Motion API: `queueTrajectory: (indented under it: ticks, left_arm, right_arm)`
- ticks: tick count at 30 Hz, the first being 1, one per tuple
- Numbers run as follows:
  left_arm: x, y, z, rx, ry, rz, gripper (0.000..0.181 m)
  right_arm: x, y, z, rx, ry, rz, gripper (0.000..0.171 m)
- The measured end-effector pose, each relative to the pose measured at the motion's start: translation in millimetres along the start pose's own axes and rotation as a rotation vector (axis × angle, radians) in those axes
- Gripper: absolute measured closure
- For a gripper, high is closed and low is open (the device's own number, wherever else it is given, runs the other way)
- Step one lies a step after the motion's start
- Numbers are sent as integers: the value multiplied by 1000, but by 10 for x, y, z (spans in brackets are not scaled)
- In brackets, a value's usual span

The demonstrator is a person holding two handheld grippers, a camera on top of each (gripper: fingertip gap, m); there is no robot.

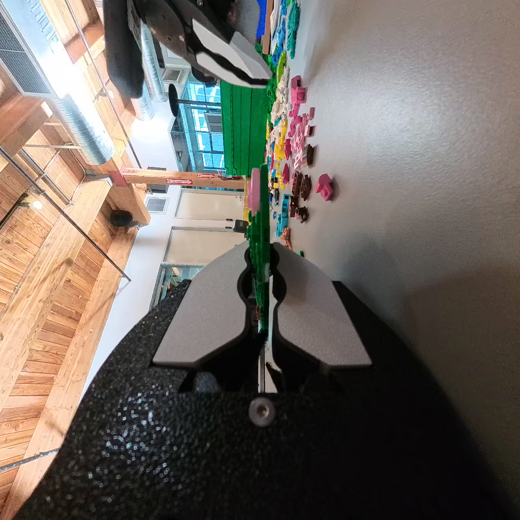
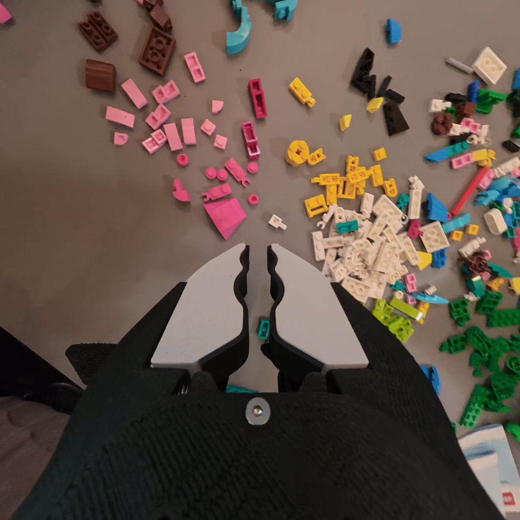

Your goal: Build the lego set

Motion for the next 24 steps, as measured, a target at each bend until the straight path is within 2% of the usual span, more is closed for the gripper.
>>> queueTrajectory:
  ticks: [10, 24]
  left_arm:
    - [-6, 13, -1, 4, 1, -4, 172]
    - [-5, 6, 5, -3, 2, -4, 172]
  right_arm:
    - [127, 194, 249, -113, 124, 40, 161]
    - [59, 183, 313, -159, 139, 66, 161]
Point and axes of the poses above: each gripper's, where its closed fingertips meet, x back along the fingers, y out of its underside, z = x × y across the jaws, the point moved 6 cm from there along x, back along the fingers, and after that the axes turned 15 degrees about y, right-handed, at the moved point
